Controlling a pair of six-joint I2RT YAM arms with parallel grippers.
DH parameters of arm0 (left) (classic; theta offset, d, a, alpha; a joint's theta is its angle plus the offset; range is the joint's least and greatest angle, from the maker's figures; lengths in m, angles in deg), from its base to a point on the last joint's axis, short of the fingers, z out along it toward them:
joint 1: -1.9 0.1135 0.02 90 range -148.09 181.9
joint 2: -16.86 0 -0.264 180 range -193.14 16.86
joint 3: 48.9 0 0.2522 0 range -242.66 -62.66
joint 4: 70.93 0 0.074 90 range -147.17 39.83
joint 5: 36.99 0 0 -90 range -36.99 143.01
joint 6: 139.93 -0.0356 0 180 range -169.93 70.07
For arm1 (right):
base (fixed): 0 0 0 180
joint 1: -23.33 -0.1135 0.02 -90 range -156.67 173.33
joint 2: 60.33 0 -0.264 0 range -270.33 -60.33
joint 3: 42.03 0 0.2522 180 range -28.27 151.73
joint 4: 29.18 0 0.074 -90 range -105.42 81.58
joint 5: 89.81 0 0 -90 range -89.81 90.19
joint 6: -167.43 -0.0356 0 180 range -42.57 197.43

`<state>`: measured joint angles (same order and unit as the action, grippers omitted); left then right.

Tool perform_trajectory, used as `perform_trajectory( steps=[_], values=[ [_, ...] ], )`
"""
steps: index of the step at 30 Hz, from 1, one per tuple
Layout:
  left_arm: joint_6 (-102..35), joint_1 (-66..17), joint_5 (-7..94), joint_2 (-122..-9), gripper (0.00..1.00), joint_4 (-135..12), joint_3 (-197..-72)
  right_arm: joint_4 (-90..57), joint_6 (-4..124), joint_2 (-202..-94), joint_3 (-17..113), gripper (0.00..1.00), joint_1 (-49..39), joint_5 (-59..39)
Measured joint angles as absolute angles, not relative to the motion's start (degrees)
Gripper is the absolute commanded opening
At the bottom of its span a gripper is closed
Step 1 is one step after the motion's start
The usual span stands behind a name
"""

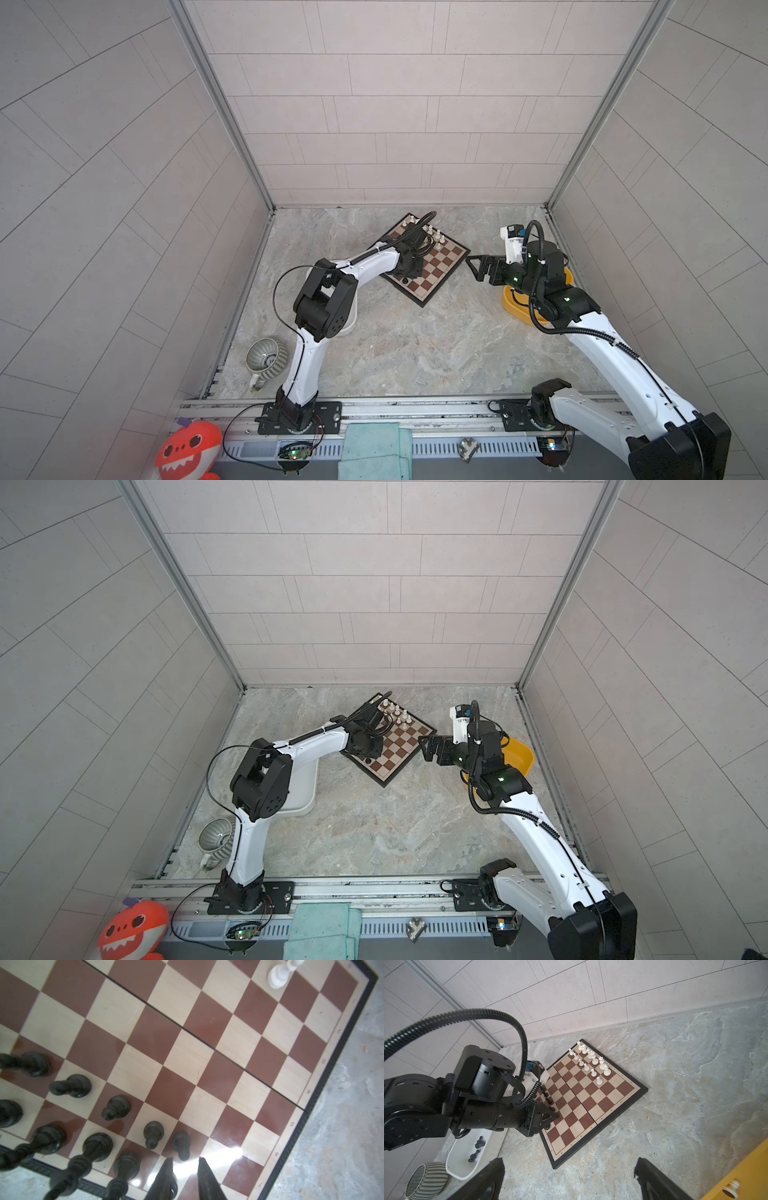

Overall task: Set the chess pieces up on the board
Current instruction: 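Swing left gripper back over the white bin and lower it to a black pawn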

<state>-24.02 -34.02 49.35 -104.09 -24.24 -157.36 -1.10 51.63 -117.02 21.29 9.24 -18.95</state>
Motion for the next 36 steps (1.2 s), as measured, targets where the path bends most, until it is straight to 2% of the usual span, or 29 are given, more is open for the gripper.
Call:
perform_trajectory(
  steps=[5, 10, 14, 17, 21, 25, 30, 36],
  values=[
    [-24.1, -34.0, 48.0, -99.1, 0.3, -21.7, -159.8, -1.1, 51.3, -117.0, 21.3, 0.99, 9.5, -18.7],
    [-23.5, -32.5, 49.3, -82.5, 0.32, -20.9, -154.9, -1.2, 50.7, -118.4, 21.3, 0.94, 9.8, -18.9],
    [-22.0, -24.6, 49.8, -64.7, 0.36, -20.0, -142.3, -0.9, 50.4, -122.2, 22.1, 0.9, 8.3, -19.8],
    [-21.0, -16.3, 50.1, -59.3, 0.38, -17.3, -134.8, -0.7, 50.4, -125.7, 23.3, 0.89, 5.2, -20.4],
    [-19.4, -9.0, 48.2, -60.1, 0.4, -14.7, -124.3, -0.7, 50.4, -129.2, 24.9, 0.89, 0.1, -21.0],
    [-17.9, -4.4, 46.5, -64.2, 0.39, -12.7, -119.2, -0.8, 51.0, -134.6, 29.0, 0.86, -6.2, -21.2],
    [-16.7, -2.4, 47.9, -68.9, 0.38, -13.3, -118.8, -1.9, 50.9, -141.5, 33.2, 0.82, -10.7, -23.4],
    [-14.9, -2.1, 51.7, -72.0, 0.37, -15.2, -118.4, -1.9, 50.8, -142.5, 33.6, 0.82, -10.8, -25.1]
  ],
)
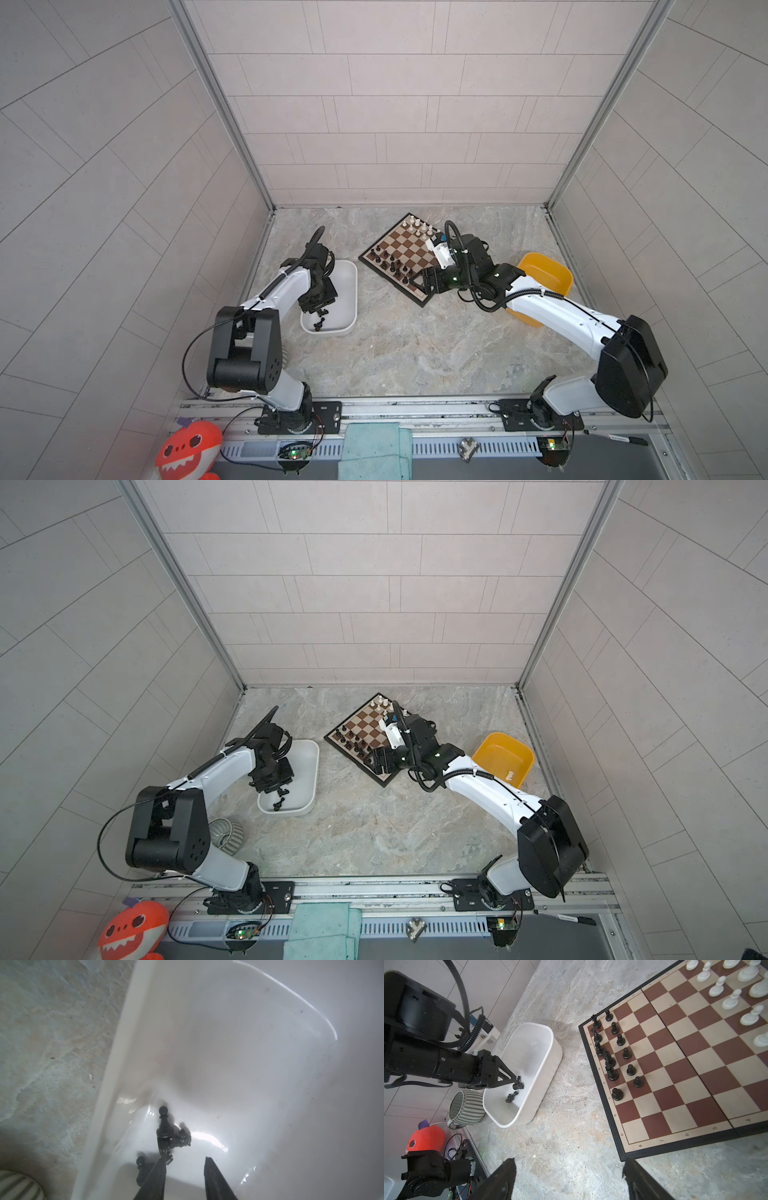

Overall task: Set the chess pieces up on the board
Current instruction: 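Swing left gripper back over the white bin and lower it to a black pawn, then close left gripper on the black pawn and lift it from the bin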

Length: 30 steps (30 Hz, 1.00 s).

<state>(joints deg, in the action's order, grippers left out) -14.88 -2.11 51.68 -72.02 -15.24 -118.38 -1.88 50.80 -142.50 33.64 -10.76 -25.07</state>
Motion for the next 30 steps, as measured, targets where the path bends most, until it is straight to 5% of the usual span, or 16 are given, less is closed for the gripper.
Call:
perform_trajectory(
  steps=[12, 20, 30],
  values=[
    [-12.2, -1.1, 54.4, -77.3, 0.37, -18.0, -116.9, -1.6, 51.3, -142.5, 34.6, 0.82, -10.0, -28.1],
    [-10.6, -1.1, 53.4, -78.6, 0.18, -21.0, -116.9, -1.5, 51.5, -142.1, 34.7, 0.82, -8.4, -29.2],
    [-11.0, -4.9, 52.2, -81.4, 0.13, -23.0, -121.1, -2.5, 51.1, -140.7, 34.1, 0.82, -6.4, -30.3]
  ],
)
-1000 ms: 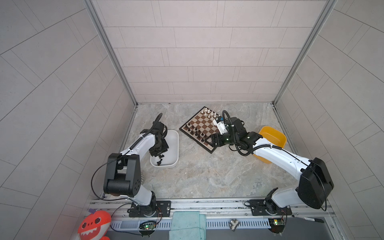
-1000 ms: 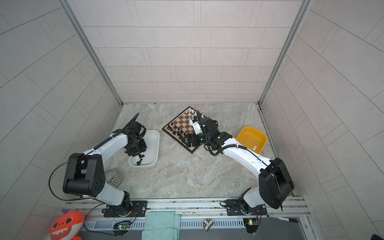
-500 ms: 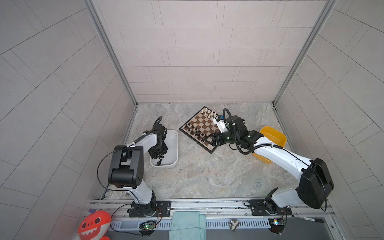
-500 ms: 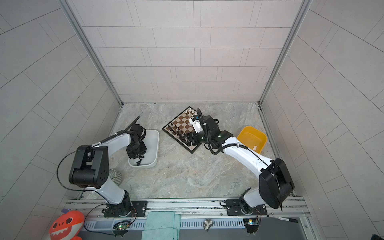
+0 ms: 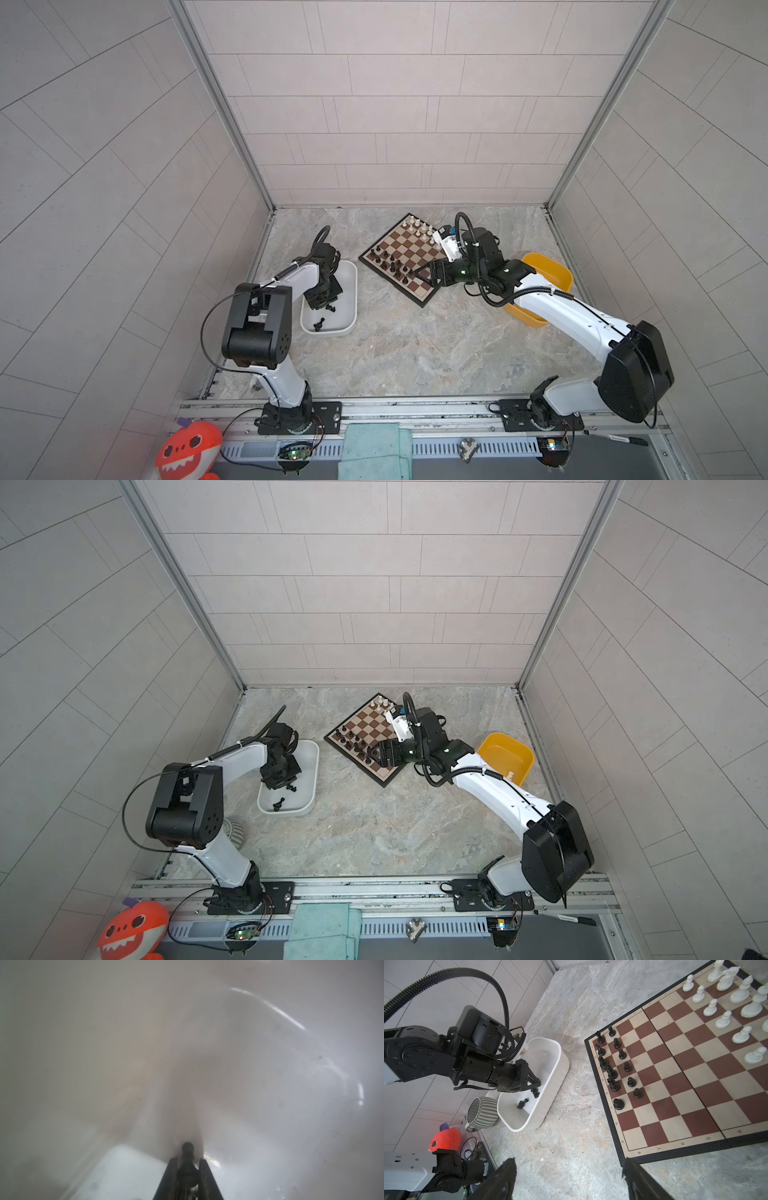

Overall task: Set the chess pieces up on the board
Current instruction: 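Close left gripper on the black pawn and lift it from the bin, then carry the pawn with left gripper toward the board while right gripper approaches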

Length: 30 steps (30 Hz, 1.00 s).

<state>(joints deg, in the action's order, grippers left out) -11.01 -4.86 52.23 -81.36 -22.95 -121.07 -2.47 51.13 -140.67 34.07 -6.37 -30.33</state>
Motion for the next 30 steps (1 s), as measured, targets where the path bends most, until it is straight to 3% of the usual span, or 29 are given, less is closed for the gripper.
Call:
perform_trajectory(
  steps=[18, 30],
  values=[
    [-15.0, -7.0, 50.7, -83.0, 0.13, -25.4, -123.2, -5.6, 48.6, -140.6, 32.4, 0.82, -4.0, -32.6],
    [-40.0, -20.1, 45.0, -60.5, 0.11, -36.9, -124.1, -14.5, 35.1, -139.6, 30.2, 0.79, 2.1, -33.6]
  ],
)
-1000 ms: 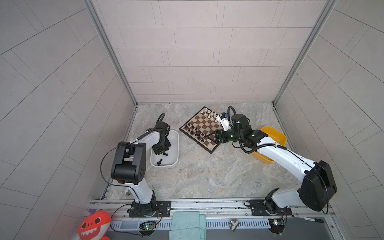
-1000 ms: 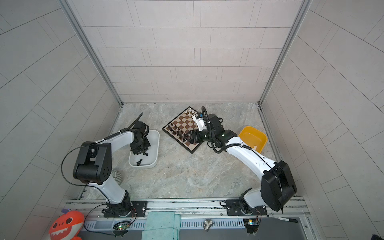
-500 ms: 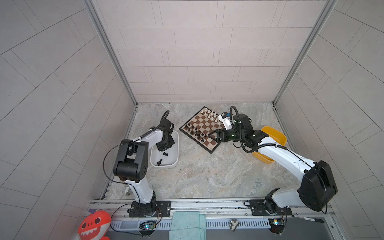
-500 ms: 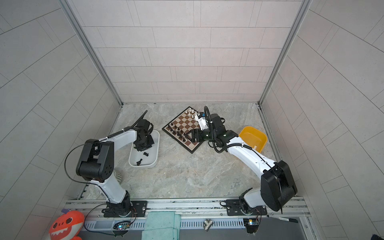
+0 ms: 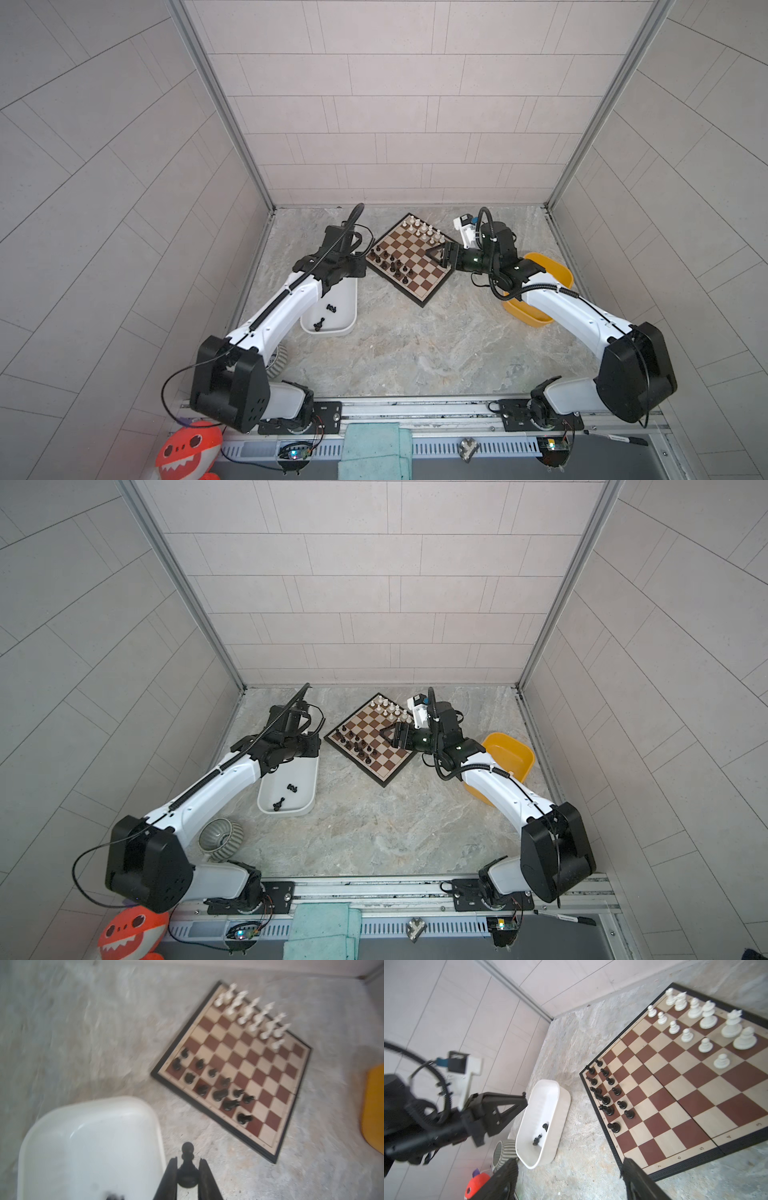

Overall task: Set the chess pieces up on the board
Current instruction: 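Carry the pawn with left gripper toward the board while right gripper approaches, then close right gripper on the pawn while left gripper opens and draws back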

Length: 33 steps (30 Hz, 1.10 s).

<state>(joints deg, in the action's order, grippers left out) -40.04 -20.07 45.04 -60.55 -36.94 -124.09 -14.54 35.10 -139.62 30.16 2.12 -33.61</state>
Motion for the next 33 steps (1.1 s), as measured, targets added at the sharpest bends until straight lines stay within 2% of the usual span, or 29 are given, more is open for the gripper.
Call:
perform_trajectory(
  steps=[4, 7, 10, 14, 24, 33],
  values=[
    [-52.0, -25.0, 37.4, -60.2, 0.11, -44.9, -123.2, -11.9, 34.0, -137.3, 30.9, 0.77, 3.0, -32.3],
    [-59.1, -27.4, 30.2, -58.9, 0.09, -54.0, -118.1, -7.3, 35.8, -135.3, 33.1, 0.73, 2.8, -32.1],
    [-63.3, -28.2, 24.5, -57.3, 0.08, -61.6, -112.0, -1.6, 38.6, -133.9, 35.7, 0.69, 2.4, -32.3],
    [-65.9, -28.8, 19.4, -57.5, 0.08, -66.2, -110.1, 3.8, 41.6, -133.6, 37.7, 0.64, 0.8, -33.9],
    [-67.8, -30.4, 15.7, -57.5, 0.08, -72.2, -109.9, 8.5, 44.8, -138.3, 41.7, 0.56, -5.6, -37.6],
    [-68.0, -30.8, 15.6, -57.5, 0.08, -72.6, -109.5, 8.8, 45.4, -140.5, 43.8, 0.35, -6.5, -38.2]
  ],
)
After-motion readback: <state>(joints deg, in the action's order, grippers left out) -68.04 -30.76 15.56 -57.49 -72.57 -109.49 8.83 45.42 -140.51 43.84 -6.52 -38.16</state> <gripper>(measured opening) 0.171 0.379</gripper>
